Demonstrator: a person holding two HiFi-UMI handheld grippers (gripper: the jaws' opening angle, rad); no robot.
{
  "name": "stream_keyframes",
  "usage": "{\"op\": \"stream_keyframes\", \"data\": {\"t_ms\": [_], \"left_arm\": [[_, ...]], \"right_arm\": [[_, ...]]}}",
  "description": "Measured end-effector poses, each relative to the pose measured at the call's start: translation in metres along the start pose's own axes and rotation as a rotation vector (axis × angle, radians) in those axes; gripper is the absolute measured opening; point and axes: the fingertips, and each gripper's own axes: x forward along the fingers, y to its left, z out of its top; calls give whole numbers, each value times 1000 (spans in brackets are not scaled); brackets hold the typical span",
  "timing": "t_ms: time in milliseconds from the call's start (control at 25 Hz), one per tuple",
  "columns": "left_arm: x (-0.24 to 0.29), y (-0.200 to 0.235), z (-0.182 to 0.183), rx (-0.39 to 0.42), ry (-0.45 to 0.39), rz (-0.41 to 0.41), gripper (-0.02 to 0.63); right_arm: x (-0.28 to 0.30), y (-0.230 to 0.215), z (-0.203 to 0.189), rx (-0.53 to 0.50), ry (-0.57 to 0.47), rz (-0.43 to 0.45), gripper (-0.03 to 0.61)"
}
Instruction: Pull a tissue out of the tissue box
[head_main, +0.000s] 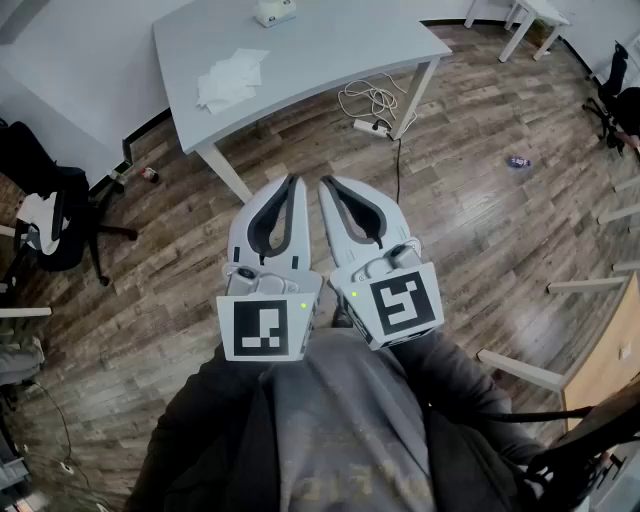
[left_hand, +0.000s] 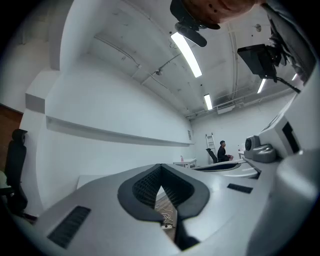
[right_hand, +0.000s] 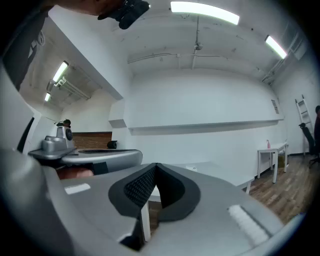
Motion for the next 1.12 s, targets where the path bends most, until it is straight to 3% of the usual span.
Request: {"op": "stream_keyframes", "data": {"t_ms": [560,1120], "left_arm": [[36,-38,-15,11,31,35,2],[134,-7,-33,-17,7,29,2]], "right_arm": [[-12,-61,-13,60,4,14,2],[54,-134,-25,22,15,-20,2]]}}
